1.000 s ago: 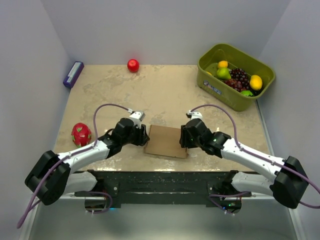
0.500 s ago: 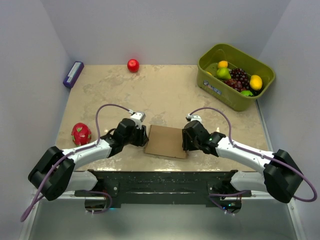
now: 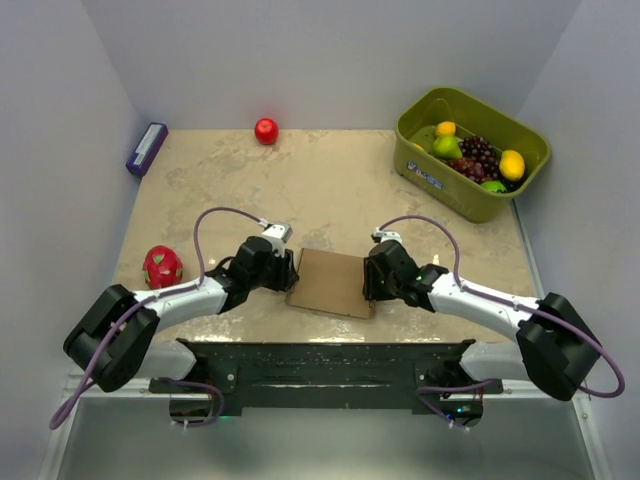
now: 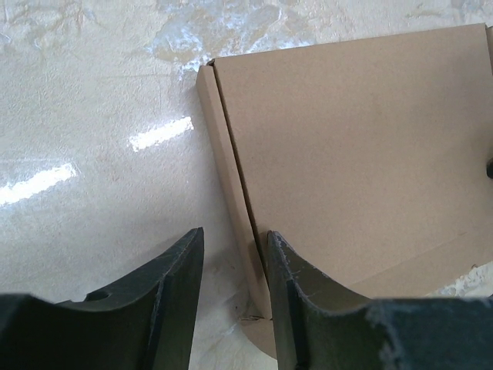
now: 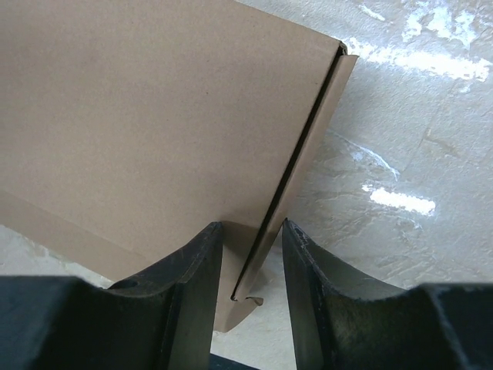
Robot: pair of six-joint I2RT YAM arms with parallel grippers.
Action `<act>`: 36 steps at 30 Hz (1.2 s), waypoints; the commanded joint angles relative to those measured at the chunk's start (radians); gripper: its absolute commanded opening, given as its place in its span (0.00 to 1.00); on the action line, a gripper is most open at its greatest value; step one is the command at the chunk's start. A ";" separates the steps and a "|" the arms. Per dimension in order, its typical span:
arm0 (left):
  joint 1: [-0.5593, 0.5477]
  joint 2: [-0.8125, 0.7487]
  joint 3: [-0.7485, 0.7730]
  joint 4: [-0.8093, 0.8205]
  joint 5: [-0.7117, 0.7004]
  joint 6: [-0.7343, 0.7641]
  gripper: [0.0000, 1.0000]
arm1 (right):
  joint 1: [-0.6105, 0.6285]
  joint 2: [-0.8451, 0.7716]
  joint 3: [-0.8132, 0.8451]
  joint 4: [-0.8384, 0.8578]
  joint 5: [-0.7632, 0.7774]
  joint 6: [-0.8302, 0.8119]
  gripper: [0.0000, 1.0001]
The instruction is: Fold the paper box
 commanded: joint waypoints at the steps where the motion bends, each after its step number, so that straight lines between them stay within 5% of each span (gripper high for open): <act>1: 0.002 0.018 -0.022 -0.008 -0.004 0.026 0.43 | -0.010 0.033 -0.037 0.024 -0.056 -0.003 0.42; 7: 0.002 -0.034 0.023 -0.040 0.000 0.022 0.46 | -0.141 -0.038 -0.060 0.119 -0.249 -0.010 0.53; 11: 0.002 -0.095 0.036 -0.053 0.002 0.001 0.61 | -0.200 -0.073 -0.071 0.160 -0.306 -0.003 0.64; 19: 0.004 -0.169 0.044 -0.065 0.025 -0.028 0.75 | -0.288 -0.017 -0.157 0.321 -0.420 0.033 0.64; 23: 0.007 -0.199 0.050 -0.079 0.028 -0.033 0.76 | -0.309 0.011 -0.198 0.377 -0.449 0.049 0.55; 31: 0.040 -0.241 0.012 -0.047 0.071 -0.062 0.82 | -0.371 0.049 -0.284 0.525 -0.578 0.096 0.14; 36: 0.070 -0.252 -0.006 -0.017 0.114 -0.083 0.83 | -0.417 0.068 -0.330 0.570 -0.630 0.102 0.00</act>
